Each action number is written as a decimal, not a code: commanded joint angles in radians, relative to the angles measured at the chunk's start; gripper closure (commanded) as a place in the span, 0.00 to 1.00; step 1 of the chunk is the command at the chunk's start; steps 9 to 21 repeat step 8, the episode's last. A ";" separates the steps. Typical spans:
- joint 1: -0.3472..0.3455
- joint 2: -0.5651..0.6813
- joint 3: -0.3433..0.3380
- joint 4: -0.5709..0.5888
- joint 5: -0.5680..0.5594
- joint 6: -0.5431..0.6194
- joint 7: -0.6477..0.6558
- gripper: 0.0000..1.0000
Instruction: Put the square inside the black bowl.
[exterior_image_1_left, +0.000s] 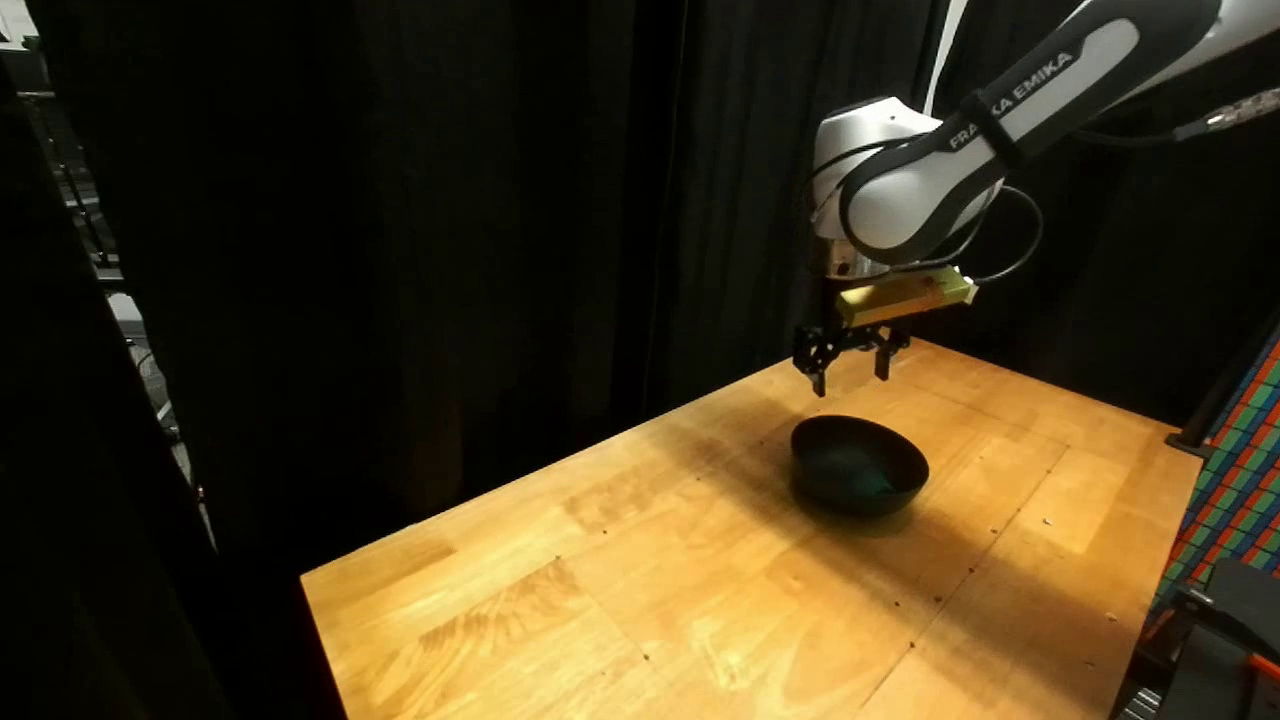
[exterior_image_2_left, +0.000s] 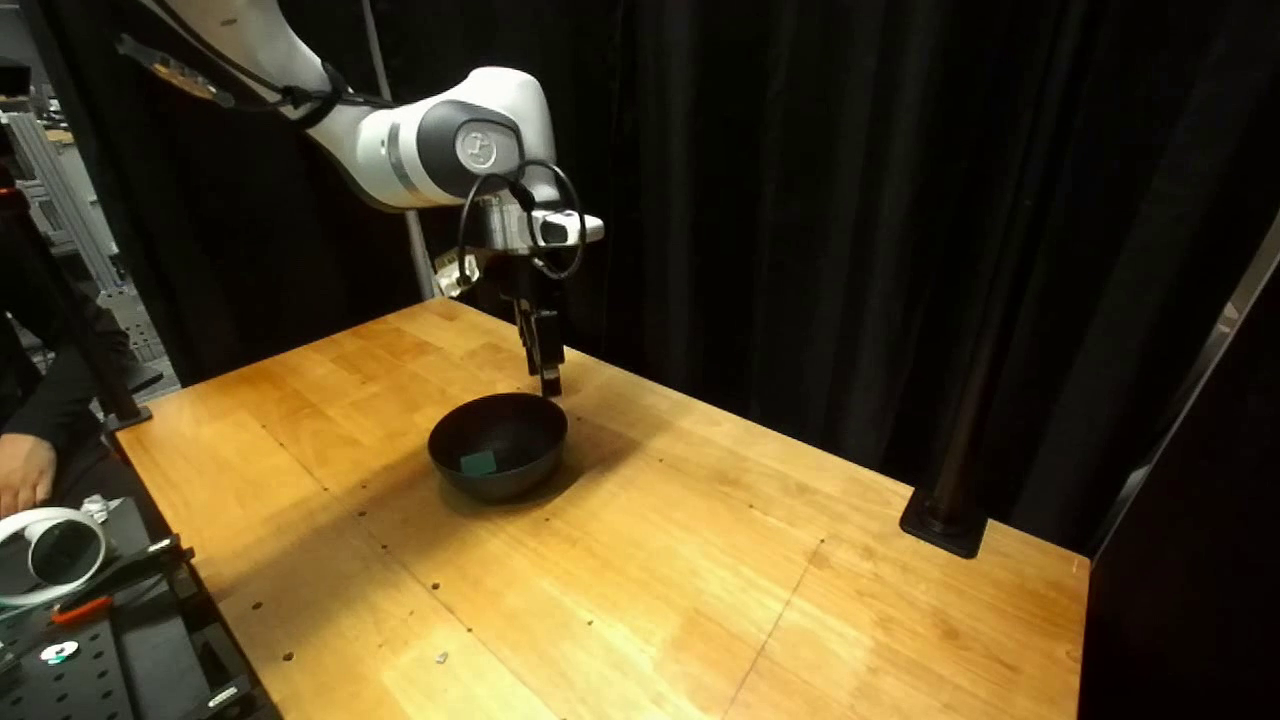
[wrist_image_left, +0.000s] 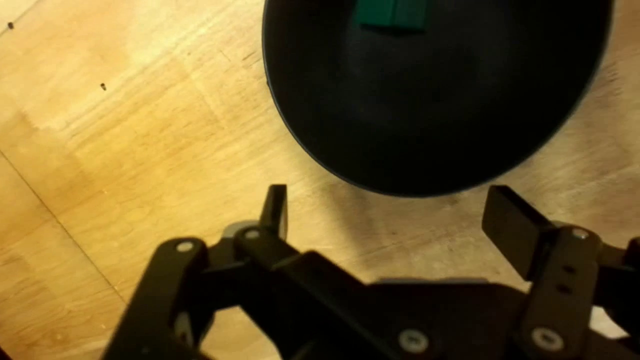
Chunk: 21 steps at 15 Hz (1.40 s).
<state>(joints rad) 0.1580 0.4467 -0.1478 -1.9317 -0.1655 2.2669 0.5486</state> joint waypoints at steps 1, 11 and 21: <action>-0.047 -0.216 0.065 -0.117 0.081 0.032 -0.123 0.00; -0.084 -0.368 0.144 -0.139 0.250 -0.004 -0.301 0.00; -0.084 -0.368 0.144 -0.139 0.250 -0.004 -0.301 0.00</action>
